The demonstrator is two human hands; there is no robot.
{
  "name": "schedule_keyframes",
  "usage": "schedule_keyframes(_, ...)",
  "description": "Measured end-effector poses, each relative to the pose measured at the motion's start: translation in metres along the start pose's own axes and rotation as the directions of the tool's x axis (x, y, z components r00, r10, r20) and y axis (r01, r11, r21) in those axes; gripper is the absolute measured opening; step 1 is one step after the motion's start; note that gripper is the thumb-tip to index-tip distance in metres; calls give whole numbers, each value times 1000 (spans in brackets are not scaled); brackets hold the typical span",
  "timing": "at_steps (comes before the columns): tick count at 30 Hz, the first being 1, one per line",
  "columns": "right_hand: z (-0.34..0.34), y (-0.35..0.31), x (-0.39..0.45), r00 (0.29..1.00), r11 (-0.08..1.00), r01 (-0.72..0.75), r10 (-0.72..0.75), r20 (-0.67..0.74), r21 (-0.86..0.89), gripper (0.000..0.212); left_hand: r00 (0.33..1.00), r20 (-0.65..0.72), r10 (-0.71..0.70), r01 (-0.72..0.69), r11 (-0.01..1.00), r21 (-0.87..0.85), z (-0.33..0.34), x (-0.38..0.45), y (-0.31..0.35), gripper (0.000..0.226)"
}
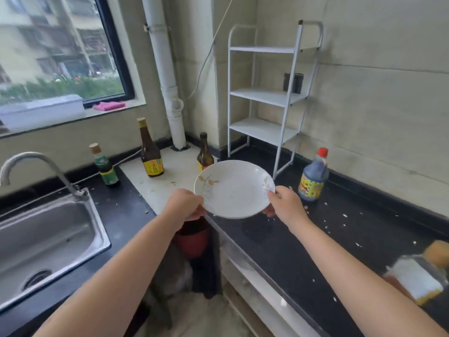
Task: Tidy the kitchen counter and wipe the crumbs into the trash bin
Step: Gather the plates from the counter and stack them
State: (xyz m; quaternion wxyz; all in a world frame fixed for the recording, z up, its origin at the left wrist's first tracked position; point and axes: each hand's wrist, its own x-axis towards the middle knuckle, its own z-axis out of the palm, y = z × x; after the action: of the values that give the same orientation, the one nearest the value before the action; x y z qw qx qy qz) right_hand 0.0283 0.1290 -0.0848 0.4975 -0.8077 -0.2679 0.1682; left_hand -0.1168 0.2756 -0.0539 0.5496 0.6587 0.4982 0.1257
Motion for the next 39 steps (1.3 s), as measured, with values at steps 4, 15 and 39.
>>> schedule_keyframes(4,25,-22,85,1000,991,8,-7,9,-134,22,998,-55,7,-2,995,102,-14,84,41,25)
schedule_keyframes(15,68,11,199,975,924,-208,224,13,-320,20,997,1,-75,72,957,280,20,245,47,33)
schedule_keyframes(39,121,67,247,874,629,-412,478,-90,-660,34,898,389,-205,-180,635,751,63,366,26,4)
